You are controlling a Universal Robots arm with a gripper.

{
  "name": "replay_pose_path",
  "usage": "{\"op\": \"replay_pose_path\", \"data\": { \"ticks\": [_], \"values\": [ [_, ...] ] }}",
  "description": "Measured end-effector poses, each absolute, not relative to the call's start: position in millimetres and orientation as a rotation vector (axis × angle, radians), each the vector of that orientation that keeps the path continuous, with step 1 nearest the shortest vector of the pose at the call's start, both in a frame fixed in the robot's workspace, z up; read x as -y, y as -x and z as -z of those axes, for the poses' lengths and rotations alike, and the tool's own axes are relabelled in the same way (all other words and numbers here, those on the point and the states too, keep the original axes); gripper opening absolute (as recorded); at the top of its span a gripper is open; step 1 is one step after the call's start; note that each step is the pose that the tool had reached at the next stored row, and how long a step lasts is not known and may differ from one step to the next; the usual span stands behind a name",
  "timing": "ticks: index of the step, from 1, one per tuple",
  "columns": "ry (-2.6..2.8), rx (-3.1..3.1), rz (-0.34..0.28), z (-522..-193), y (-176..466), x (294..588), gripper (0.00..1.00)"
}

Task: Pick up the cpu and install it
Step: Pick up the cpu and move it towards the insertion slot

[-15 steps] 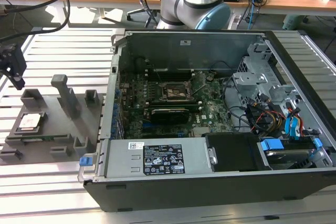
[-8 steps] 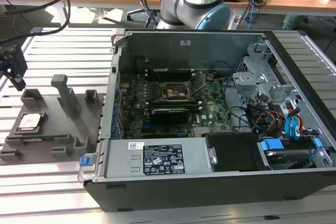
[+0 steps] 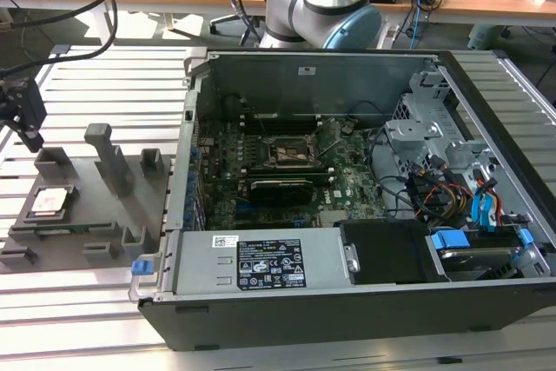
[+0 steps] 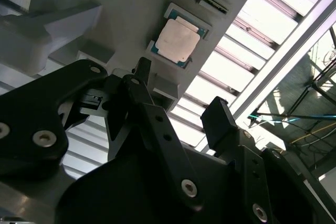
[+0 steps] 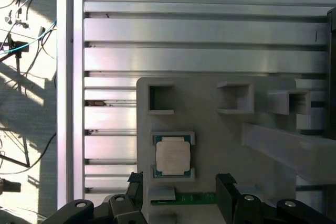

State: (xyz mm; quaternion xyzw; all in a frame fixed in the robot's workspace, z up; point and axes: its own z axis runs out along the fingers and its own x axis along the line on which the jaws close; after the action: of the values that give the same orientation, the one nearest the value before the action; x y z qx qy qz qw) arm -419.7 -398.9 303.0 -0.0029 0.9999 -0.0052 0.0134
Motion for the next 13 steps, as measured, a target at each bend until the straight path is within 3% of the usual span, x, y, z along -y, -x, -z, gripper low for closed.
{"op": "replay_pose_path", "data": {
  "ticks": [13],
  "values": [
    [0.009, -3.115, 0.016, -293.8, 419.7, 398.9, 0.66]
  ]
}}
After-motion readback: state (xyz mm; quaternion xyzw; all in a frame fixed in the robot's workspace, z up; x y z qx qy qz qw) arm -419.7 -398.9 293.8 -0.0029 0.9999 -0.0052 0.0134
